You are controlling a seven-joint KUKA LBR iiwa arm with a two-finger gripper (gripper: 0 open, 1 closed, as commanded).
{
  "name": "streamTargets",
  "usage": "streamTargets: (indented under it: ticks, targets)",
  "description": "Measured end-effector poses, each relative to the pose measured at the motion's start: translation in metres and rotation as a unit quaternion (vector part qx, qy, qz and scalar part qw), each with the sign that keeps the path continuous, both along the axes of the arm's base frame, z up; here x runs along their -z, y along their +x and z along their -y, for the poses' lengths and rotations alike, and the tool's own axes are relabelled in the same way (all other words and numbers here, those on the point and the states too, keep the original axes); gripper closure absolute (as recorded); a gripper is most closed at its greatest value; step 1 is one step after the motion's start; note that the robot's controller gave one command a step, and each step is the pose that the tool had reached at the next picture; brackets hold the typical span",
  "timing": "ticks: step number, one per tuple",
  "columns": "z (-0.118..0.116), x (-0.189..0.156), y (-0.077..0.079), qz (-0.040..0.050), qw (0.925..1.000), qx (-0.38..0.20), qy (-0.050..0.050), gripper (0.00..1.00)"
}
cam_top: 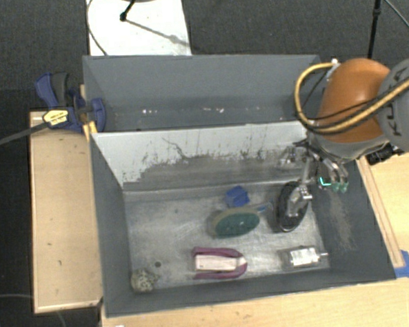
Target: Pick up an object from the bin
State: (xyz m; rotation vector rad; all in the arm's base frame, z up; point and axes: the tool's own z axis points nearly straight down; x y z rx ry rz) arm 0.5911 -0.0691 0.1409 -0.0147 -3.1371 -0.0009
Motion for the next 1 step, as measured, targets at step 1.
streamTargets:
  ticks: [1]
  targets:
    - [0.0384,0.0677,-0.0020,0.0023,0.9994,-0.034,-0.002,0.00]
